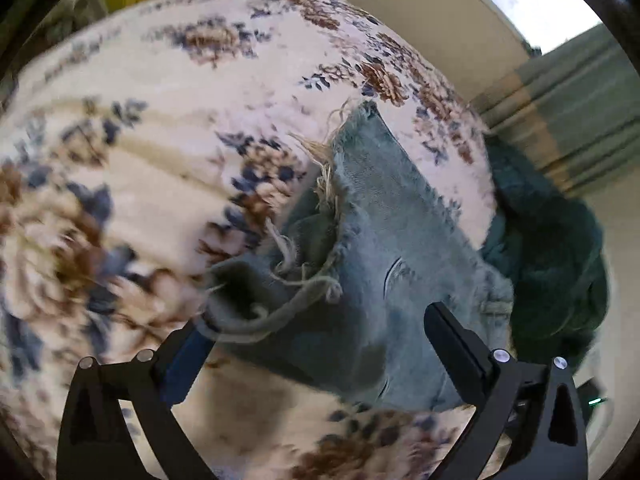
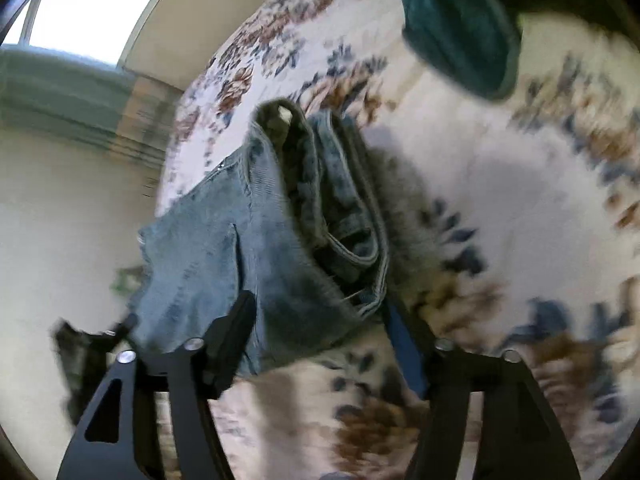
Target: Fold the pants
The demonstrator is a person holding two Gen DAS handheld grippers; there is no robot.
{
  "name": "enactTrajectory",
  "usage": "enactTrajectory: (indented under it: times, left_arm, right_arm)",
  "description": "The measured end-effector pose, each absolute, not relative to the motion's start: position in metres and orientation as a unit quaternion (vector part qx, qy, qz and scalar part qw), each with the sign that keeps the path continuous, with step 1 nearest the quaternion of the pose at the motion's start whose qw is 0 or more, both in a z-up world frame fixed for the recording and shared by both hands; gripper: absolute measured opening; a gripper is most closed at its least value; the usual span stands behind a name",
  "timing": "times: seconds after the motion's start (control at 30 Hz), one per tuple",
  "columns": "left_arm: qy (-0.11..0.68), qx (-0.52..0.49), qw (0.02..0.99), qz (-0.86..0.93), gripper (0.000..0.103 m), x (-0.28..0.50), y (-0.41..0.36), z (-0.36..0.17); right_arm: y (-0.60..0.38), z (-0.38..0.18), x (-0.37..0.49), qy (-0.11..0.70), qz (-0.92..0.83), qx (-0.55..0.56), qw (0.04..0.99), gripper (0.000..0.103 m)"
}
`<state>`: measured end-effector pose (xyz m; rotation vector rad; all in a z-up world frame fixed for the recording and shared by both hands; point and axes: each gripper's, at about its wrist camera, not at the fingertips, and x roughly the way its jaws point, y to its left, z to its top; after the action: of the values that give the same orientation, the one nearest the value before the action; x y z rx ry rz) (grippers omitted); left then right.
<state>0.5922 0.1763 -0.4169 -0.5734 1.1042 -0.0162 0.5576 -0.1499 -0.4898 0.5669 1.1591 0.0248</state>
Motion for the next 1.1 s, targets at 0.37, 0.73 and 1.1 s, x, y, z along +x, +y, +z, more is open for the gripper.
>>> enactTrajectory:
  times: [0.37,0.73,1.1]
  left_arm:
    - [0.507,-0.055,0.86,0.027,0.103,0.521,0.12,-0.32]
    - [0.45,-0.011,0.892,0.033,0.103,0.41,0.103,-0.191]
    - [0.392,0.003,0.92,0.019,0.103,0.295,0.098,-0.079]
  right_arm:
    - [-0.107,-0.377,0.493,0.534,-0.072,0.041,0.842,0.103]
    - [-0.094,-0.219,0.372,0.482,-0.068,0.038,0.873,0.103]
    - [-0.079,-0.068,0.23,0.414,-0.06,0.023,0.908,0.103]
